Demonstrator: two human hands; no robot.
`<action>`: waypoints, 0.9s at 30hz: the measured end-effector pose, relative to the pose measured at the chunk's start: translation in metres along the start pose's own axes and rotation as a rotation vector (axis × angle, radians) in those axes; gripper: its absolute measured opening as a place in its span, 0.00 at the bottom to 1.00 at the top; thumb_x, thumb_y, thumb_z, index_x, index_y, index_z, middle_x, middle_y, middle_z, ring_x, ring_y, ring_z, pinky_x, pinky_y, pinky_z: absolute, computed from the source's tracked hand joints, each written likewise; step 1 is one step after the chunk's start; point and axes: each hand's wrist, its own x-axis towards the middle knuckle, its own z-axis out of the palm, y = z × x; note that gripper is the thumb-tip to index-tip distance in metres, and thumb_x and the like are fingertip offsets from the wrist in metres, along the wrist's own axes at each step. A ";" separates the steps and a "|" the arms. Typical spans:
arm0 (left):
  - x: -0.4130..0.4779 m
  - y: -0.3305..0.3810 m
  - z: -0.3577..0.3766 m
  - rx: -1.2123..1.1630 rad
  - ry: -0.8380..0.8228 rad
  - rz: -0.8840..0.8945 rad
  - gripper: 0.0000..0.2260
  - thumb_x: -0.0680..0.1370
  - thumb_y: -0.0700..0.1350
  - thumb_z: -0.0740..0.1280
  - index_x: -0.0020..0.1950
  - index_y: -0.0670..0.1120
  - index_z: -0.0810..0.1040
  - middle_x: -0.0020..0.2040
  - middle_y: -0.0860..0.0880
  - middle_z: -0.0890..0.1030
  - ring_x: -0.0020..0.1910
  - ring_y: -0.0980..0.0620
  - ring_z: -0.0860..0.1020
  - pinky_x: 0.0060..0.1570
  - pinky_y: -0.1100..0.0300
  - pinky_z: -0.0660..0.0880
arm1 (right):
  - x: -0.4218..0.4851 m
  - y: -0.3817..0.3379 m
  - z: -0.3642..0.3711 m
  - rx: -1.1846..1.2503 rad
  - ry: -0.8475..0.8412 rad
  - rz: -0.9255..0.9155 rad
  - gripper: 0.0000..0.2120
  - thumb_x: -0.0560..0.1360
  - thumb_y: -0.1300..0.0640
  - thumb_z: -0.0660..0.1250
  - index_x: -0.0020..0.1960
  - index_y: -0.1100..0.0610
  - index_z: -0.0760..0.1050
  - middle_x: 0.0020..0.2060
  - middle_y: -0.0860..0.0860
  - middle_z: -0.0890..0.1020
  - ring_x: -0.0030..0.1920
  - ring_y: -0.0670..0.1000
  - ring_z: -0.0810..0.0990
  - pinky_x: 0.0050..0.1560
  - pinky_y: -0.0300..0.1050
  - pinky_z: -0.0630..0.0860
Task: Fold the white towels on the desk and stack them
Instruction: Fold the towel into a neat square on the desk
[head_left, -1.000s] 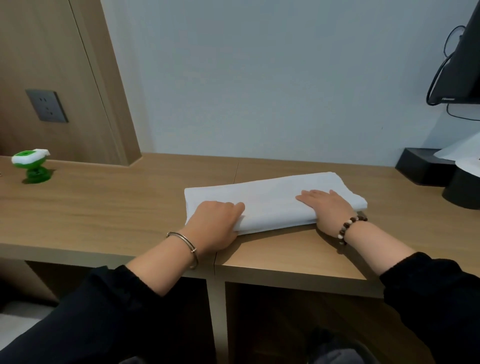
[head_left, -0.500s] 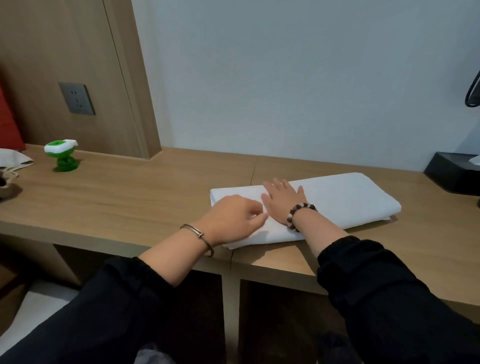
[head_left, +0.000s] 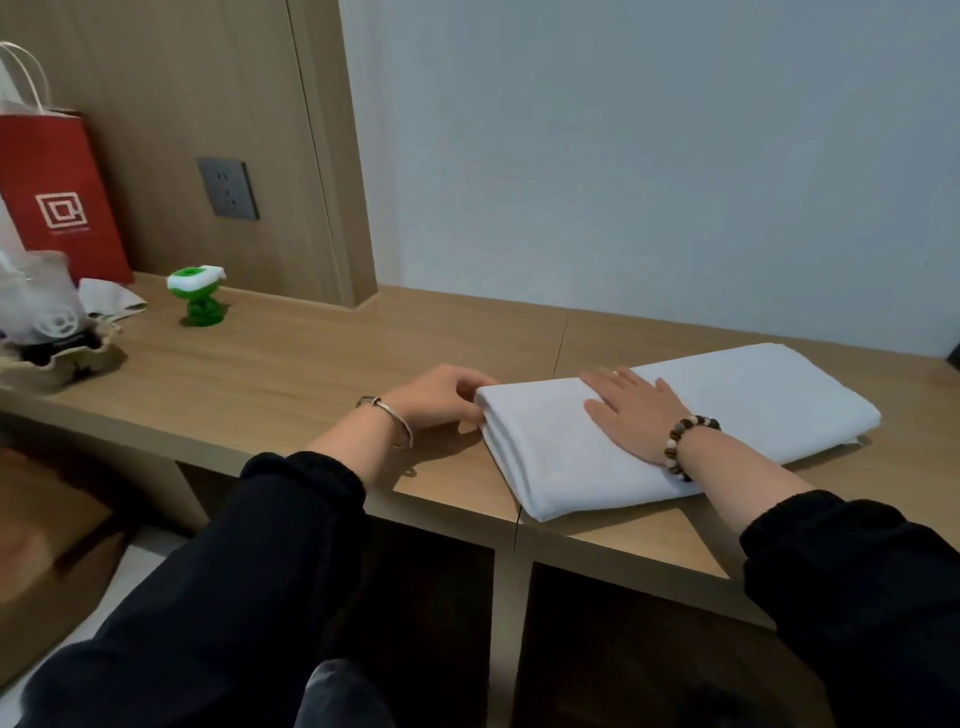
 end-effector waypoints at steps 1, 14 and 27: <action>-0.001 0.001 -0.002 0.018 -0.039 0.003 0.17 0.72 0.29 0.66 0.56 0.44 0.81 0.46 0.49 0.83 0.44 0.57 0.79 0.43 0.64 0.75 | 0.000 0.000 0.000 0.001 0.001 -0.004 0.25 0.82 0.44 0.43 0.77 0.47 0.50 0.77 0.46 0.51 0.77 0.49 0.47 0.73 0.58 0.45; -0.007 0.004 -0.010 0.145 -0.163 0.036 0.20 0.71 0.33 0.70 0.60 0.49 0.80 0.54 0.51 0.83 0.52 0.57 0.79 0.56 0.61 0.75 | -0.003 0.002 -0.002 0.012 -0.001 -0.039 0.24 0.82 0.44 0.45 0.77 0.46 0.51 0.77 0.46 0.51 0.77 0.48 0.47 0.74 0.56 0.44; -0.005 -0.002 0.022 0.729 0.308 0.308 0.13 0.72 0.38 0.64 0.32 0.51 0.67 0.29 0.56 0.68 0.34 0.50 0.69 0.30 0.64 0.59 | -0.006 0.002 -0.003 0.022 0.014 -0.046 0.24 0.82 0.44 0.45 0.77 0.47 0.51 0.77 0.46 0.53 0.76 0.49 0.49 0.73 0.55 0.46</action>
